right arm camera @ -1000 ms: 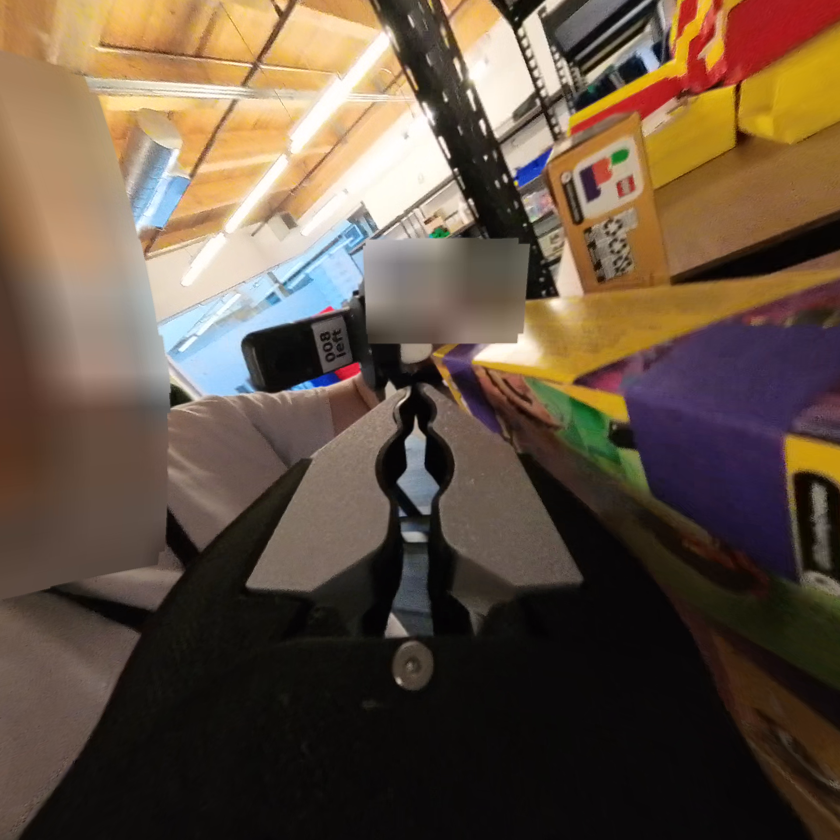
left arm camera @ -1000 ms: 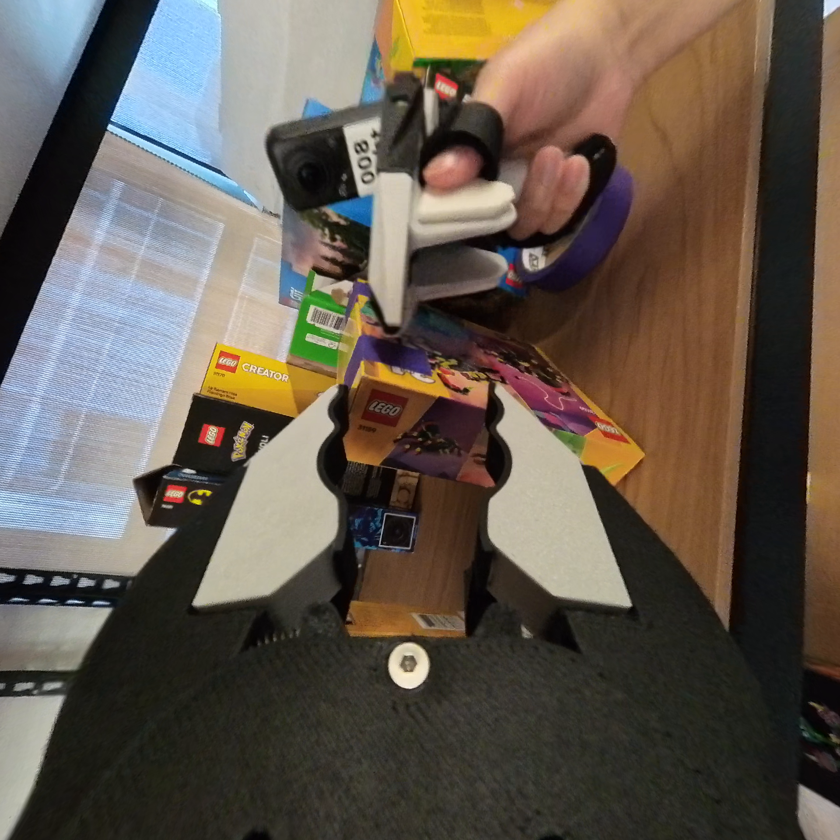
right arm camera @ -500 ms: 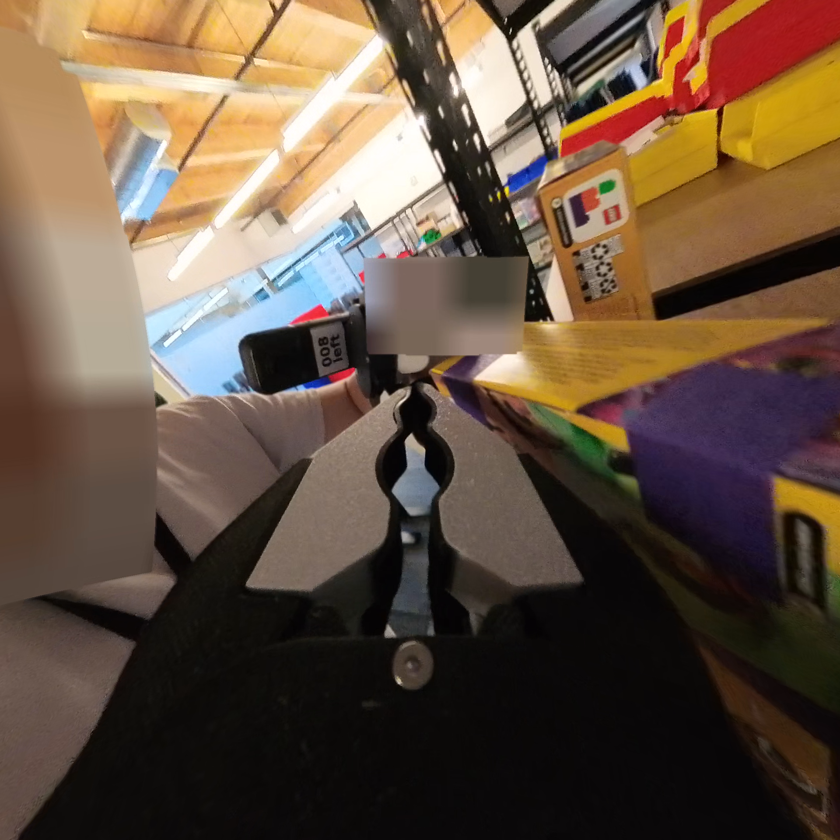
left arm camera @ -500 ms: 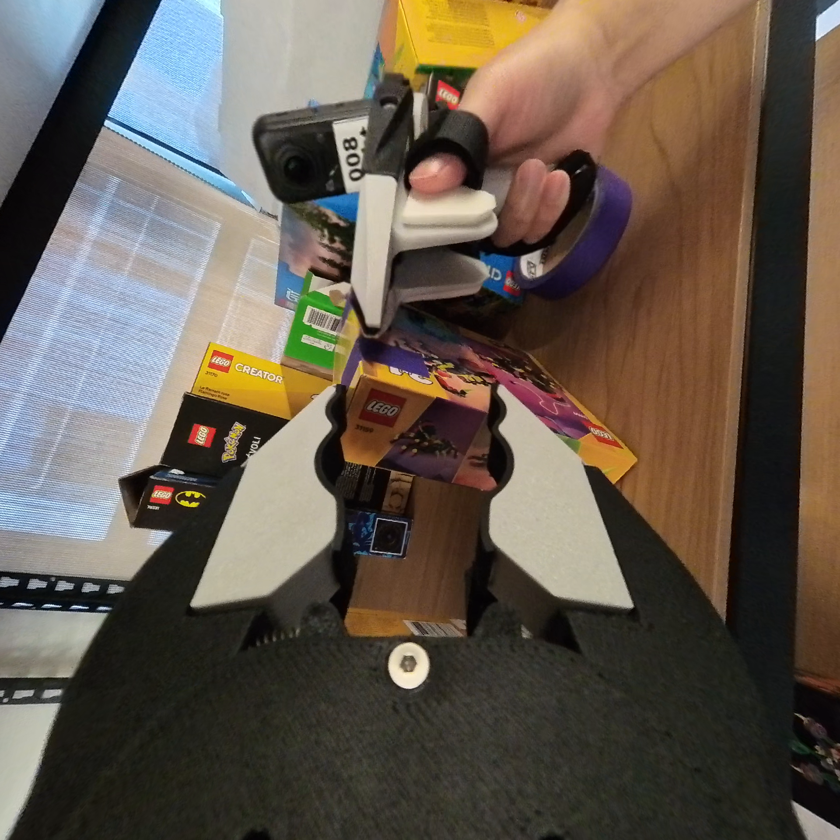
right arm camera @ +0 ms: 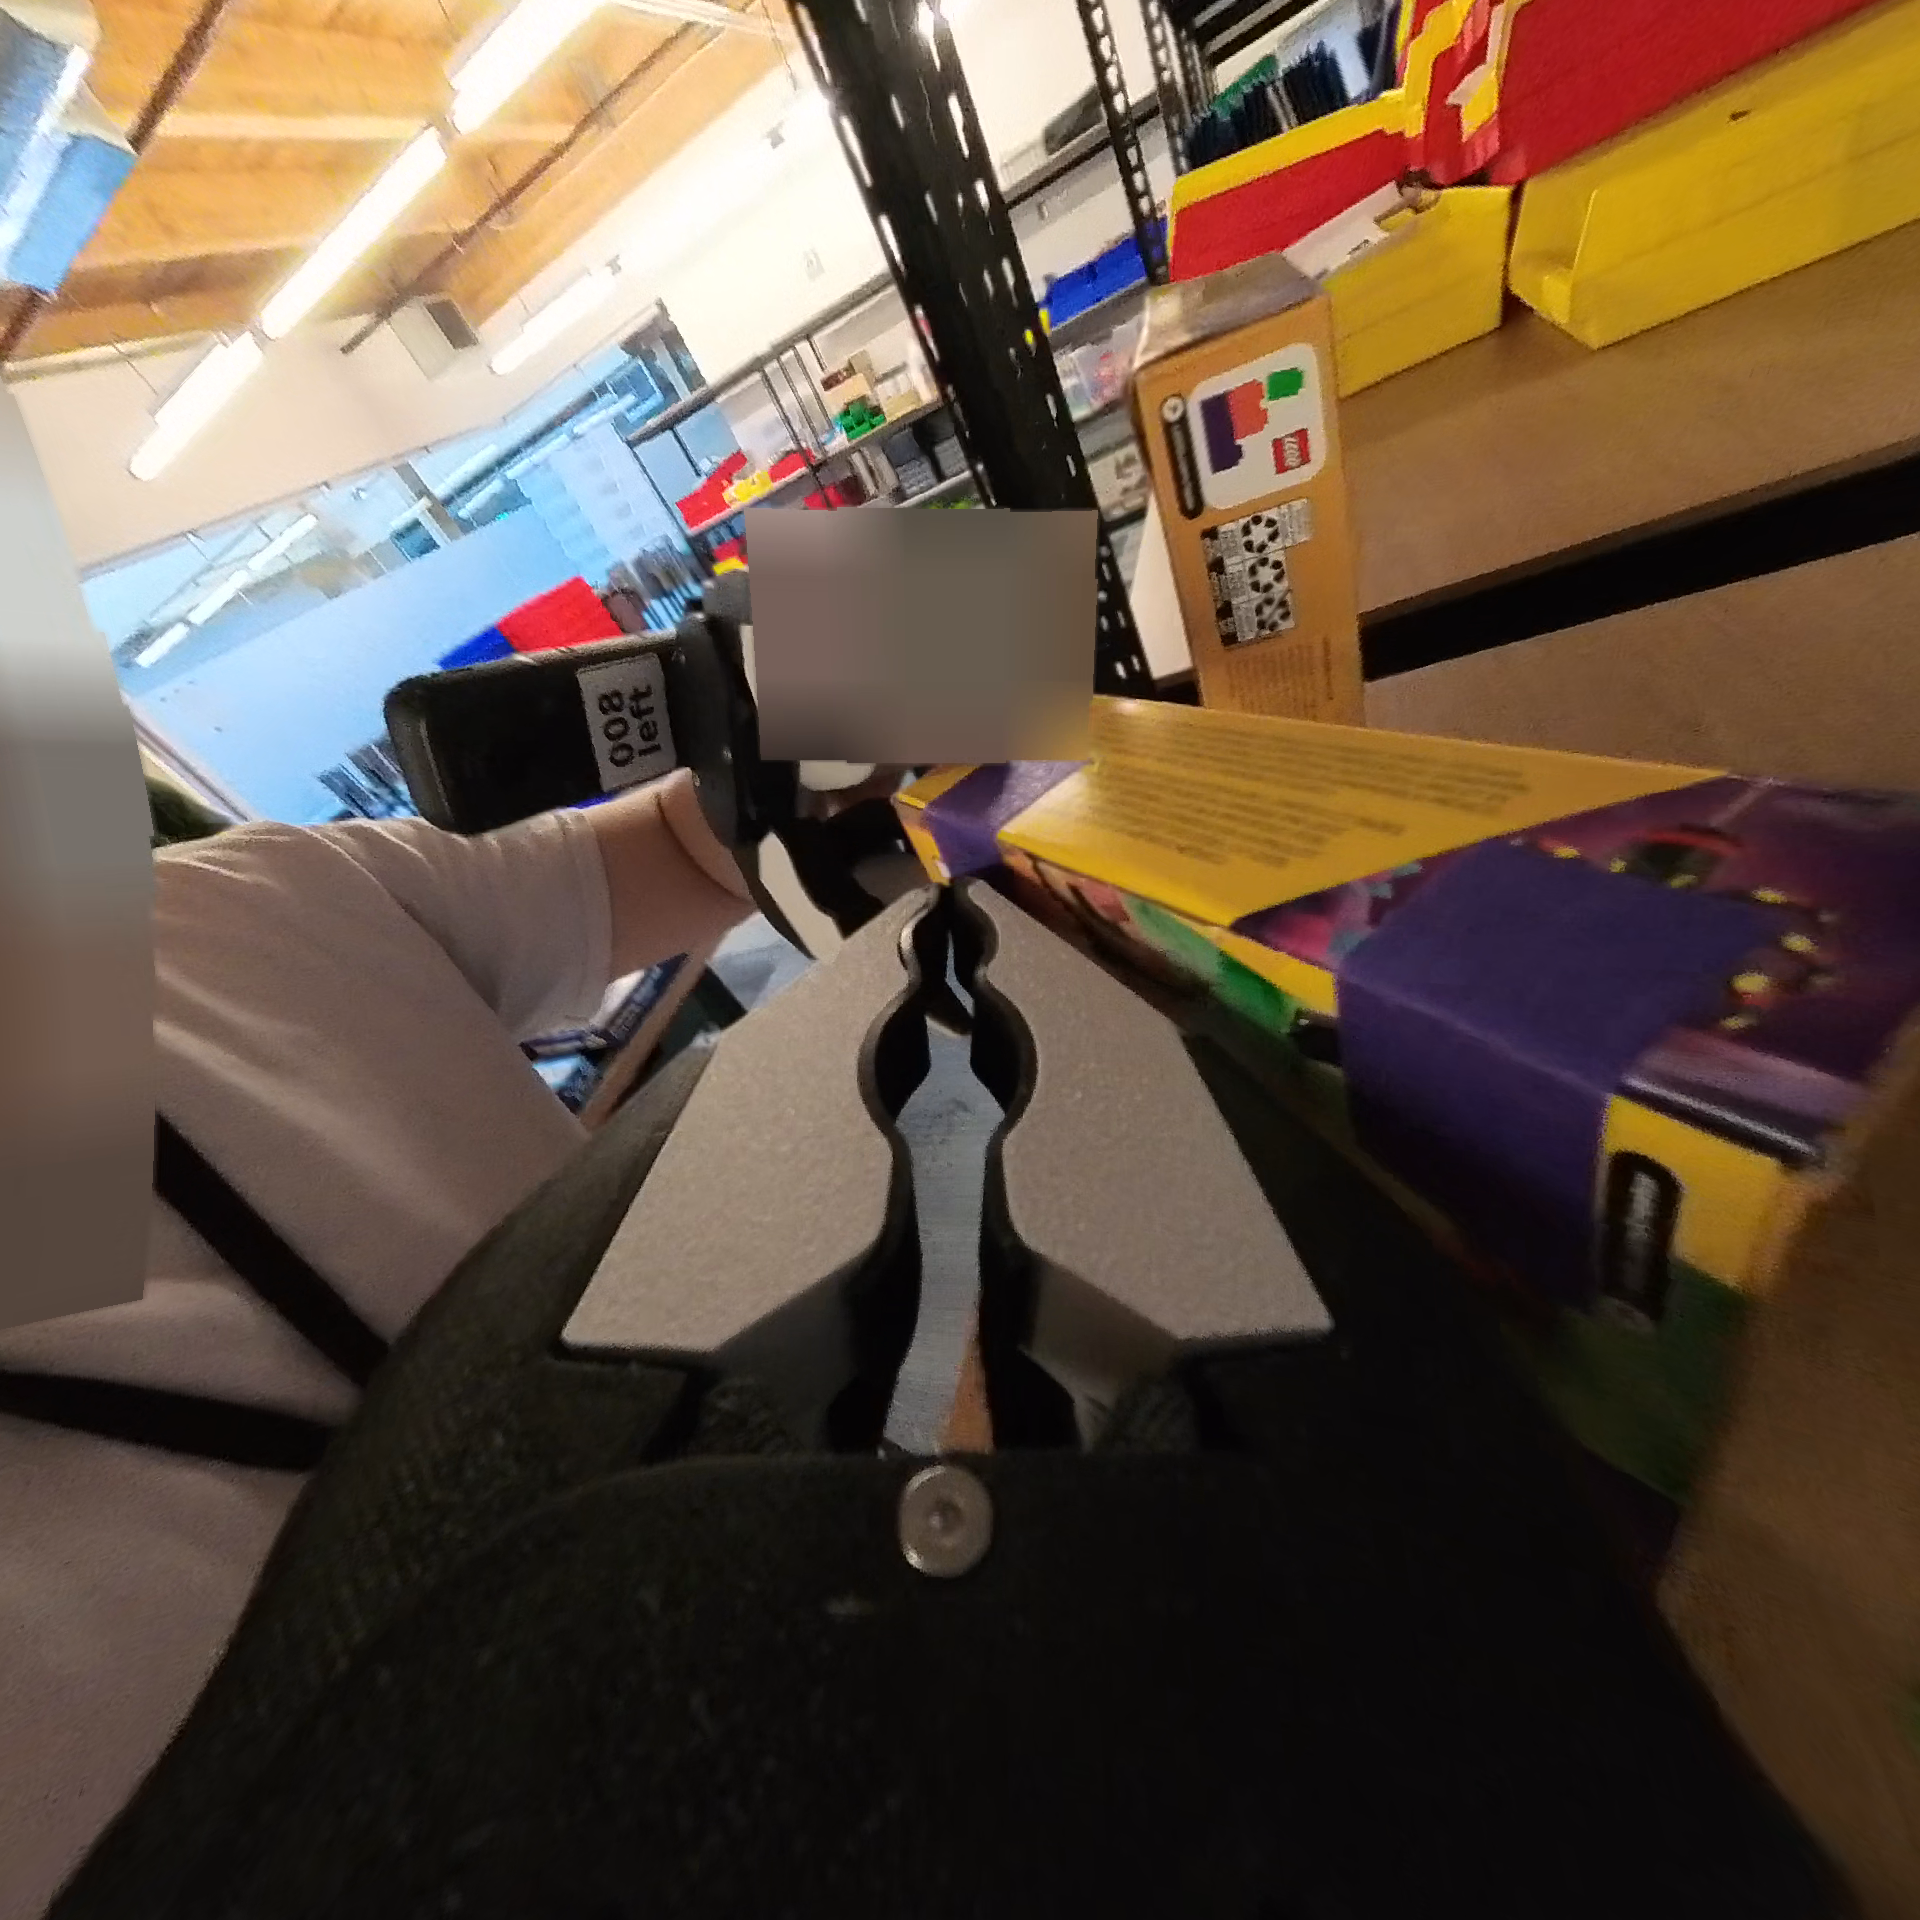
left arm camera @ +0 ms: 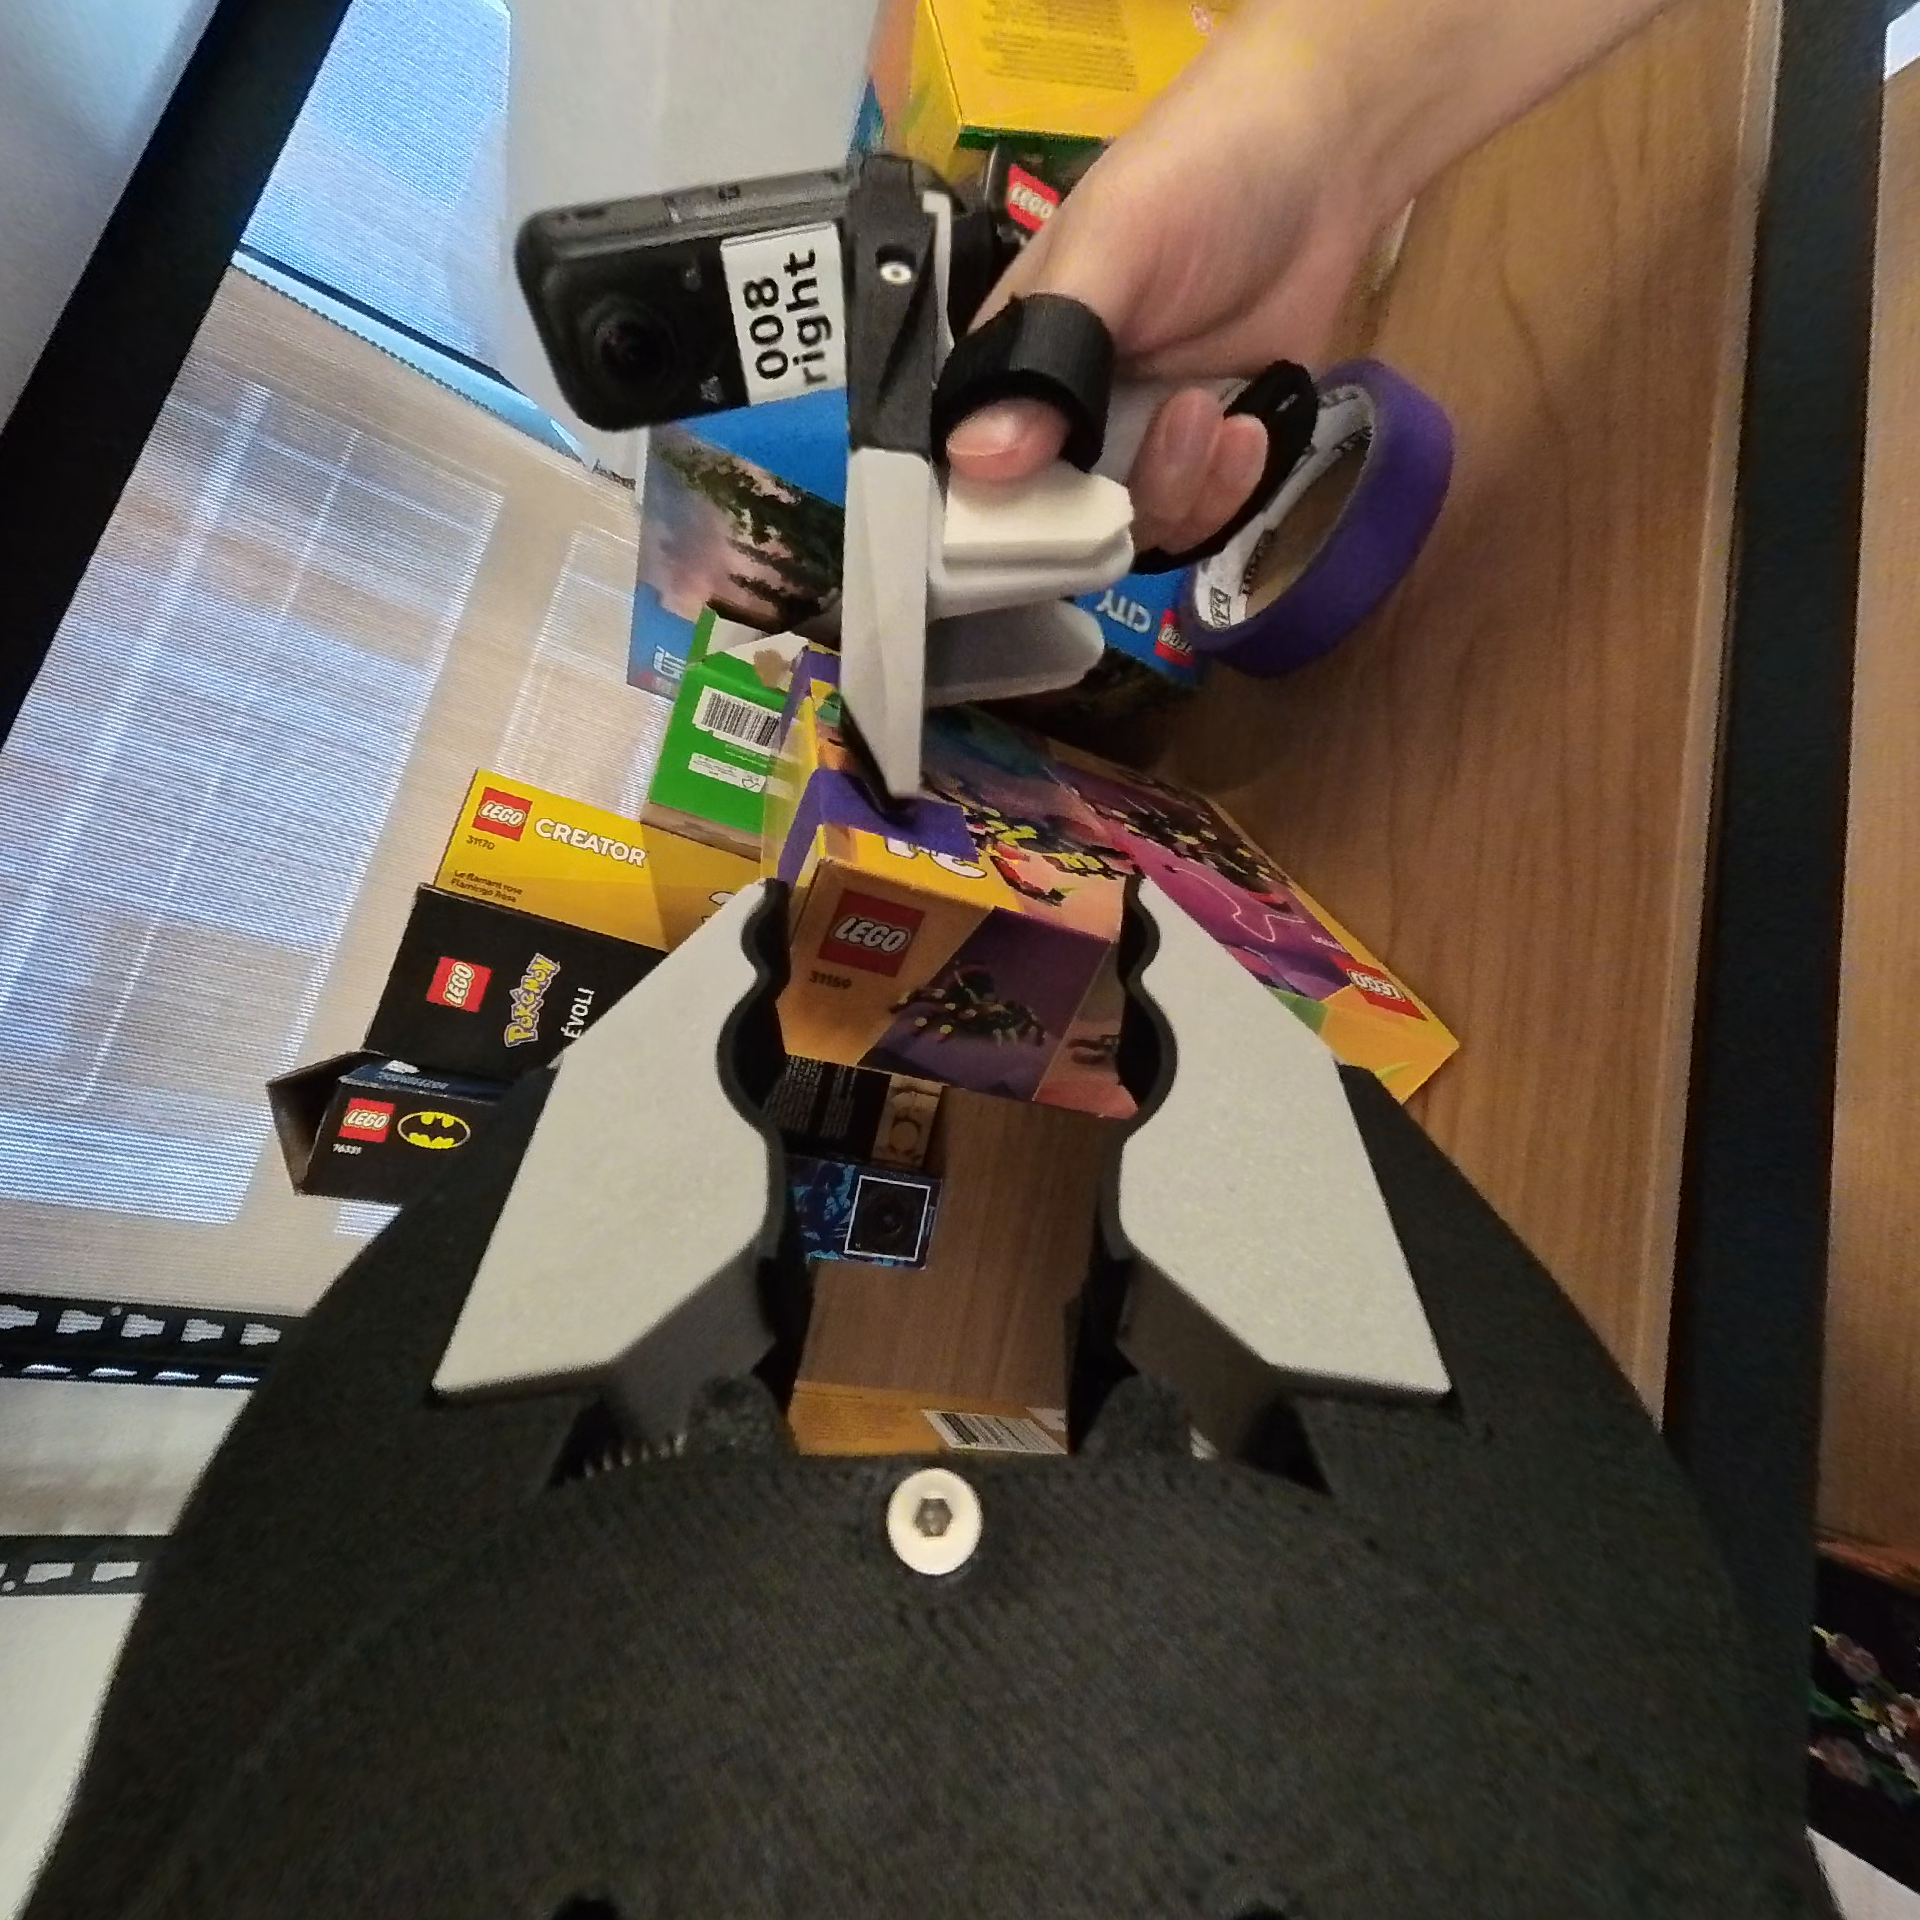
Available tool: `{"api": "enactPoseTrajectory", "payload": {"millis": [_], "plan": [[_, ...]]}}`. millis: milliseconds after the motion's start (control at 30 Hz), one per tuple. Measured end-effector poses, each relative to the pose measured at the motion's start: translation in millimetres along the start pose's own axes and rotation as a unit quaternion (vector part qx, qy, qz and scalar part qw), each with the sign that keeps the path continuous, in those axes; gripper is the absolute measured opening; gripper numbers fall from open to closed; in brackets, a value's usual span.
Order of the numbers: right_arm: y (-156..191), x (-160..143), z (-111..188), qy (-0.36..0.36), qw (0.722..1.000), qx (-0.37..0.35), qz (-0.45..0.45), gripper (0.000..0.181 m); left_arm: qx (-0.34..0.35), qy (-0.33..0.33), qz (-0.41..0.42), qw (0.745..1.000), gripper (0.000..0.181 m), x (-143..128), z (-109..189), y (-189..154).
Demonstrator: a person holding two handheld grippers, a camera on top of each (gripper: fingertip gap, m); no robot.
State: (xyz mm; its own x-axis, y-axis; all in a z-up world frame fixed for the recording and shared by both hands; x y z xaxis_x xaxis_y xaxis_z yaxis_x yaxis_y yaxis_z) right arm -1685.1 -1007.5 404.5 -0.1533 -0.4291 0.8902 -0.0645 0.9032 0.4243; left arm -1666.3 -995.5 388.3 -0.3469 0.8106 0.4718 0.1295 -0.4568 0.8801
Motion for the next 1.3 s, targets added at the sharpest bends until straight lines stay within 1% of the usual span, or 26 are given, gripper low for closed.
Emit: {"api": "enactPoseTrajectory", "payload": {"millis": [100,233,300,333,400,467,500,533,567,633,733,800,867,900,933,967,1000,1033,1067,1100,1133,1167,1200,1233,1267,1300], "plan": [[3,11,-1,-0.028,0.999,0.011,-0.011,0.0,0.002,-0.003,0.0,1.0,0.063,1,0,-1],[-1,16,-4,-0.035,0.999,-0.018,-0.011,0.0,0.003,0.007,-0.002,1.0,0.064,-3,0,1],[-4,31,-4,-0.072,0.996,-0.047,-0.008,0.0,0.003,0.002,-0.003,1.0,0.062,-2,0,1],[-1,38,-5,-0.085,0.995,-0.048,-0.009,0.0,0.003,-0.002,-0.005,1.0,0.06,0,-1,1],[3,36,-9,-0.055,0.997,-0.06,-0.013,0.0,0.004,0.001,-0.018,1.0,0.061,2,-2,0],[-7,20,-10,0.021,0.994,-0.108,-0.016,0.0,0.012,0.01,-0.039,0.999,0.063,0,-2,0],[-5,20,-12,0.032,0.993,-0.108,-0.028,0.0,0.023,0.011,-0.046,0.999,0.062,0,-2,0],[-6,21,-12,0.043,0.991,-0.121,-0.04,0.0,0.041,0.007,-0.049,0.998,0.056,2,-2,1],[-7,22,-12,0.049,0.989,-0.135,-0.043,0.0,0.065,-0.004,-0.04,0.997,0.056,5,0,4],[0,28,-16,0.048,0.989,-0.135,-0.047,0.0,0.127,-0.038,0.026,0.991,0.063,14,6,8],[6,39,-23,0.051,0.987,-0.145,-0.052,0.0,0.21,-0.071,0.146,0.964,0.08,15,17,10],[0,37,-27,0.088,0.98,-0.171,-0.057,0.0,0.251,-0.075,0.187,0.947,0.083,9,18,9],[-15,25,-24,0.143,0.963,-0.216,-0.068,0.0,0.275,-0.072,0.22,0.933,0.084,1,15,8],[-17,22,-26,0.154,0.96,-0.215,-0.095,0.0,0.28,-0.071,0.247,0.925,0.084,-3,11,7],[-15,24,-28,0.143,0.959,-0.21,-0.127,0.0,0.281,-0.07,0.278,0.916,0.087,-8,7,5],[-12,27,-31,0.131,0.961,-0.201,-0.137,0.0,0.279,-0.071,0.308,0.907,0.088,-11,2,3],[-14,27,-29,0.131,0.961,-0.208,-0.125,0.0,0.278,-0.069,0.332,0.899,0.087,-15,-2,2],[-17,21,-24,0.151,0.958,-0.221,-0.104,0.001,0.279,-0.064,0.349,0.892,0.087,-20,-5,2],[-13,24,-24,0.145,0.963,-0.211,-0.09,0.0,0.278,-0.059,0.359,0.889,0.084,-24,-8,1],[-3,32,-23,0.127,0.972,-0.189,-0.058,0.0,0.278,-0.054,0.366,0.886,0.079,-29,-11,1],[16,43,-21,0.091,0.984,-0.154,-0.01,0.0,0.276,-0.047,0.368,0.886,0.073,-32,-14,1],[38,52,-13,0.047,0.989,-0.127,0.051,0.0,0.265,-0.045,0.368,0.89,0.059,-33,-17,-1],[52,58,-1,0.002,0.985,-0.125,0.121,0.0,0.249,-0.049,0.37,0.894,0.056,-32,-20,-3],[61,62,14,-0.039,0.968,-0.139,0.204,0.006,0.237,-0.053,0.373,0.896,0.055,-31,-22,-4],[66,65,27,-0.065,0.942,-0.153,0.29,0.031,0.223,-0.056,0.381,0.896,0.054,-30,-22,-5],[67,63,40,-0.058,0.917,-0.171,0.357,0.049,0.203,-0.059,0.395,0.894,0.054,-28,-21,-6]]}}
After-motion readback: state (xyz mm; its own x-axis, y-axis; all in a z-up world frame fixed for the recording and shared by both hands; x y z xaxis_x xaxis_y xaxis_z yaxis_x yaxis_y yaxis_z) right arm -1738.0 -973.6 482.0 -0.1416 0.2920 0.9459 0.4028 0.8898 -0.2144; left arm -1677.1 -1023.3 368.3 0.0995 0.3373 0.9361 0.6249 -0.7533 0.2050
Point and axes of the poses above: each gripper's, where its closed fingertips meet, z back along the fingers, x out of its top, y = z × x across the jaws, the point moved 1 cm from there along z, back along the fingers, and after that the axes turned 15 degrees about -y, right-handed, at the moved point
